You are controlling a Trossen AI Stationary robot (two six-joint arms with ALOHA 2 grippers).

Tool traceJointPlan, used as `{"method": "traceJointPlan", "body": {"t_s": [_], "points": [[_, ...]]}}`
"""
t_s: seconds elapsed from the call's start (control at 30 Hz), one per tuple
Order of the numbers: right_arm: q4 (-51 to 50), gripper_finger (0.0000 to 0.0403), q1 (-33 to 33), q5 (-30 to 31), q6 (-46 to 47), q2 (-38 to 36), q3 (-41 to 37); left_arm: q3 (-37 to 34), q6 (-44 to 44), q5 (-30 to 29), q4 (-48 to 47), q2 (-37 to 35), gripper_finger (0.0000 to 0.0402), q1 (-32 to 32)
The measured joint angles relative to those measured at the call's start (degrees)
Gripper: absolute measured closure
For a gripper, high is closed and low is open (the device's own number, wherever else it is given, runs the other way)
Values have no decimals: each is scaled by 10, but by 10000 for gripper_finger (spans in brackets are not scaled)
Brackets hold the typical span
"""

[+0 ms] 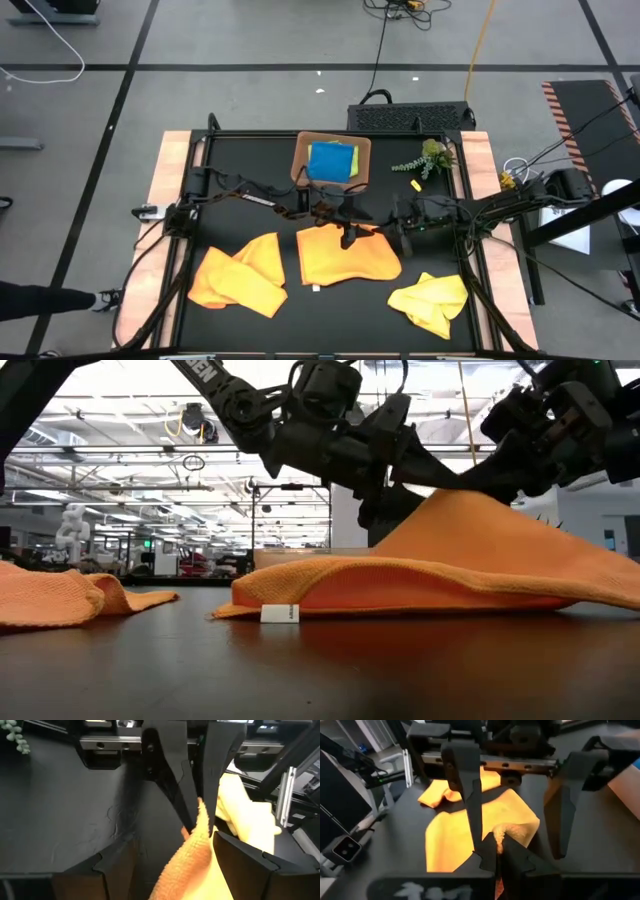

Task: Fold microfiber towels
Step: Fold the orange microfiber towel

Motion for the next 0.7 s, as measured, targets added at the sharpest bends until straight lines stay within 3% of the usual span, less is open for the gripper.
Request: {"method": "traceJointPlan", "body": {"t_s": [0.23, 0.4, 0.6, 0.7], "points": [[22, 403, 8, 0, -2, 0, 0, 0, 14, 3, 3, 0, 163, -1], [27, 403, 8, -1, 1, -1, 0, -1, 29, 28, 29, 0, 242, -1], [27, 394, 8, 1, 1, -1, 0, -1, 66, 47, 32, 0, 376, -2], [27, 379, 8, 1, 1, 0, 0, -1, 75, 50, 32, 0, 390, -3]]}}
